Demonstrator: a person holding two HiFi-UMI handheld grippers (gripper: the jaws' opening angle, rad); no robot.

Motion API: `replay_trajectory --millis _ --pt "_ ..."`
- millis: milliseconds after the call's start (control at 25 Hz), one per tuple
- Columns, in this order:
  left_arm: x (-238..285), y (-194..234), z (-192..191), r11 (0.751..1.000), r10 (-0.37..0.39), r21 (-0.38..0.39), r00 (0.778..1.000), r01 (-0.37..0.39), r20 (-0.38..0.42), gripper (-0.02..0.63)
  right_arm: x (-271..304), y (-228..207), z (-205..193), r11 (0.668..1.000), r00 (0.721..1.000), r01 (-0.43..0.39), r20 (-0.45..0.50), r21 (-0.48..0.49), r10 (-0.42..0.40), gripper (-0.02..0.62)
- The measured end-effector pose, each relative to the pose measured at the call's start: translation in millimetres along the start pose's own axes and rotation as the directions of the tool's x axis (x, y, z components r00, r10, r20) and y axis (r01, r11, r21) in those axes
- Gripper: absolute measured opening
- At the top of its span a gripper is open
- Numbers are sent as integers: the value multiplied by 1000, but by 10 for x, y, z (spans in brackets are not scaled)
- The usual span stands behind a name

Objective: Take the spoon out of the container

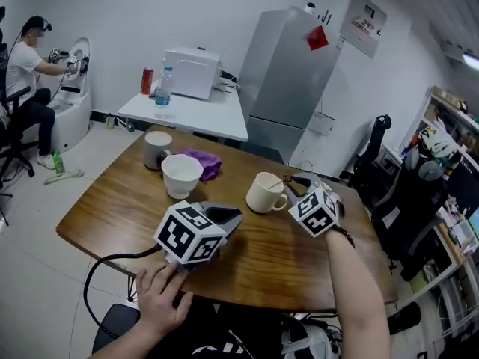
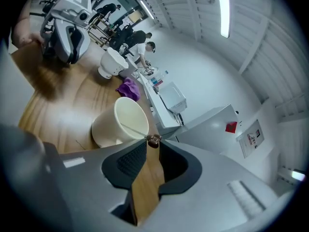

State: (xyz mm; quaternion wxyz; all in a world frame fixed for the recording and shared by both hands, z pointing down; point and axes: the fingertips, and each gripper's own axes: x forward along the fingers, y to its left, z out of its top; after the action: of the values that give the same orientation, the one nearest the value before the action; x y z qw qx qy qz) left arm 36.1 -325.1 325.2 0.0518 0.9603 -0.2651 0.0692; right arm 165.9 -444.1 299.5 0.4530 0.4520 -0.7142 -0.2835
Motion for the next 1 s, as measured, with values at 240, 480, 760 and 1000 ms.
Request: replay_trajectory --millis 240,480,760,1000 --pt "-140 82 -65 1000 19 -9 1000 -19 -13 23 25 61 219 997 998 51 23 -63 -50 67" --pt "-44 43 -56 1000 13 -7 1000 -13 -6 23 -213 -108 245 983 988 146 62 -116 -139 67" --pt "-79 72 -65 1000 13 -6 1000 -13 -4 23 -508 -338 366 977 972 208 119 -49 -201 67" --pt "-10 41 -45 1000 16 -4 1000 -16 1 23 -831 -630 305 965 950 258 168 52 -263 67"
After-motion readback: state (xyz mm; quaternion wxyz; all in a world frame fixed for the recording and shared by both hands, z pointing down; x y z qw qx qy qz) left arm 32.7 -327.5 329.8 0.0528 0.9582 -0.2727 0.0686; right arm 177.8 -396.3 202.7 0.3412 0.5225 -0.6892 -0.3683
